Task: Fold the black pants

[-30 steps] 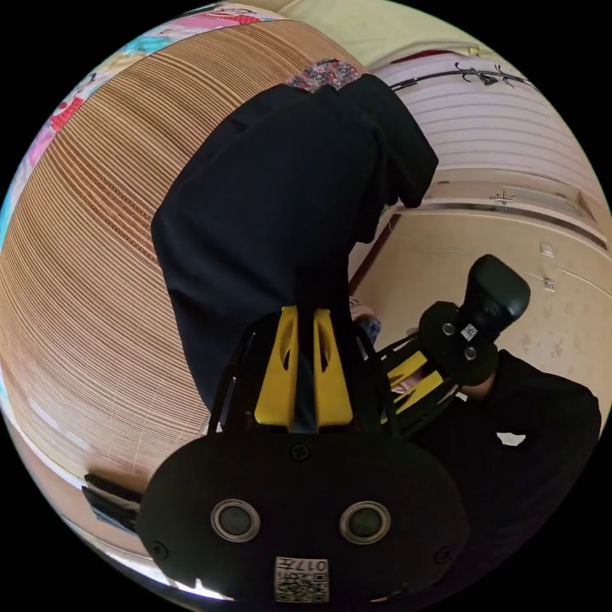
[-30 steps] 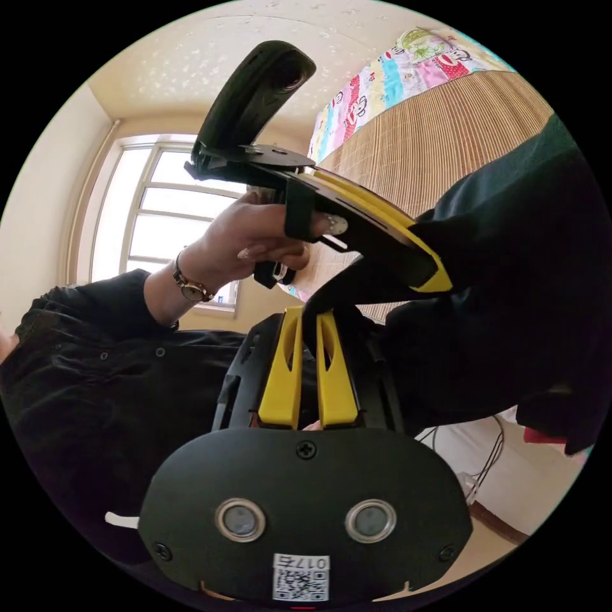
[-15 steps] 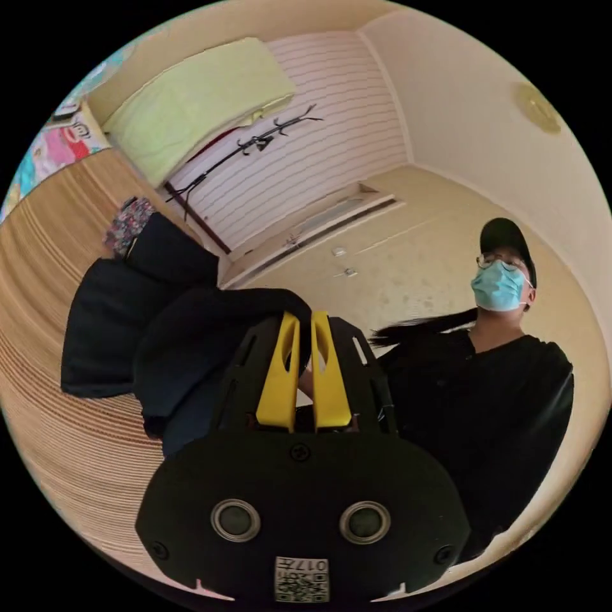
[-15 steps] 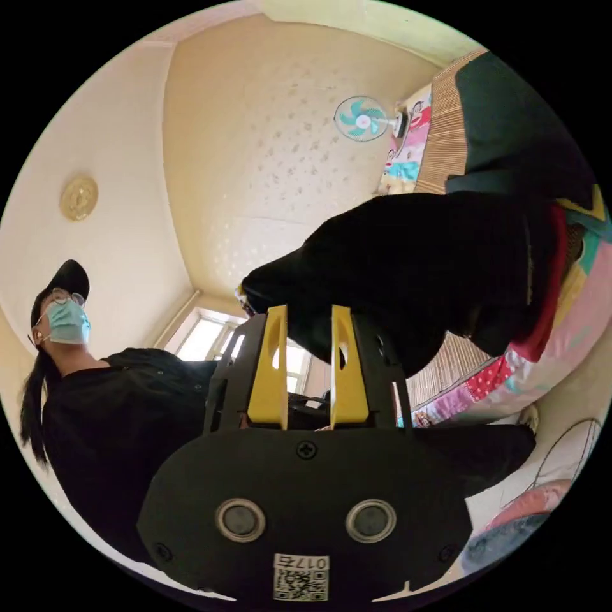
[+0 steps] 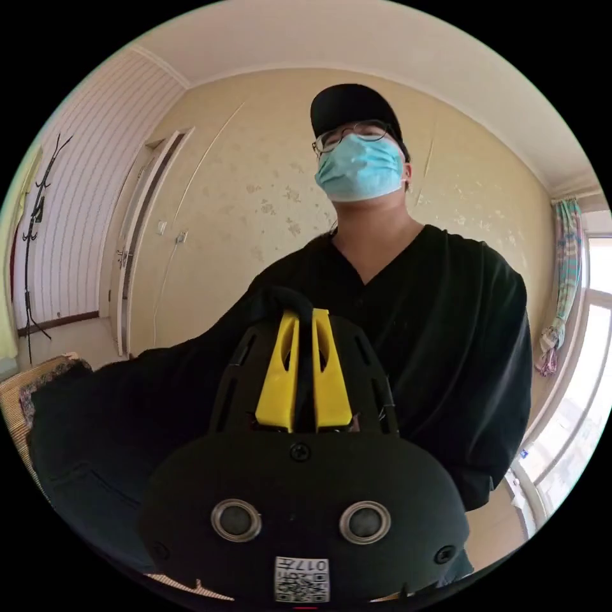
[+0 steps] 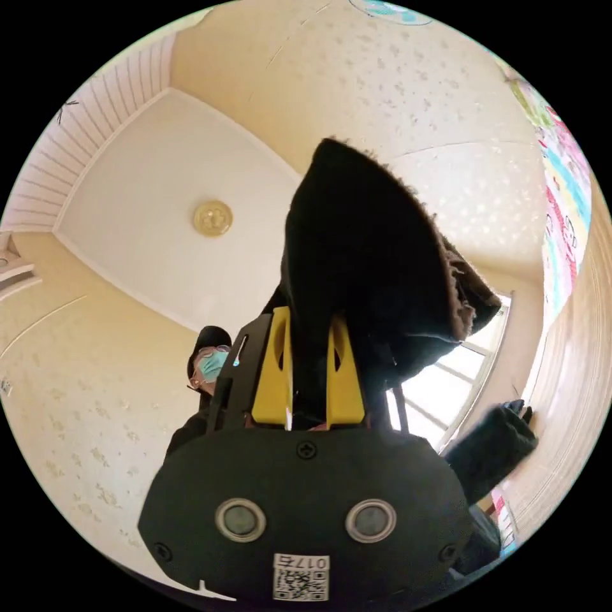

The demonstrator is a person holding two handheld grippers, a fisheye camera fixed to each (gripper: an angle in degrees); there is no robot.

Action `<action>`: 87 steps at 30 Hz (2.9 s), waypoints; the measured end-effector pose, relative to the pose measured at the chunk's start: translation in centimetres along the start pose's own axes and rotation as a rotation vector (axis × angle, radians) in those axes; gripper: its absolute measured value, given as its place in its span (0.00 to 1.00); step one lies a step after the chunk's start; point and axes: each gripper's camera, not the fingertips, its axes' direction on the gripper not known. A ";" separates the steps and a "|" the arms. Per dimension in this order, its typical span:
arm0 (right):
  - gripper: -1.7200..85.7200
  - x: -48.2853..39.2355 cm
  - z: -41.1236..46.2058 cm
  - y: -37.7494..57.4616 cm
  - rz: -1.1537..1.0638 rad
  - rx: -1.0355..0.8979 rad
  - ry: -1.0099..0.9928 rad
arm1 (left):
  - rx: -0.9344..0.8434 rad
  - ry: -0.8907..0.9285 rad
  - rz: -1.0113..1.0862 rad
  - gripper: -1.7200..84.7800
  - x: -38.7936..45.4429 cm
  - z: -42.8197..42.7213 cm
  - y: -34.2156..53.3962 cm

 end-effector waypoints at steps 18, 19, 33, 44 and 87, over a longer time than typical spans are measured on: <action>0.09 -3.1 45.2 2.4 -0.276 -0.775 -0.356 | 0.515 -1.713 -0.380 0.11 29.4 5.3 3.1; 0.10 -3.2 47.3 4.3 -0.272 -0.823 -0.322 | 0.579 -1.710 -0.401 0.11 29.8 4.6 3.5; 0.11 3.5 49.9 12.7 -0.291 -1.068 0.043 | 0.771 -1.158 -0.304 0.09 19.3 6.7 1.5; 0.10 3.1 41.3 11.3 -0.407 -0.539 0.528 | 0.804 -1.365 0.015 0.07 21.5 21.8 -4.1; 0.24 4.4 22.0 23.0 -0.160 -0.181 0.438 | 0.828 -1.589 -0.129 0.03 18.8 15.6 -21.8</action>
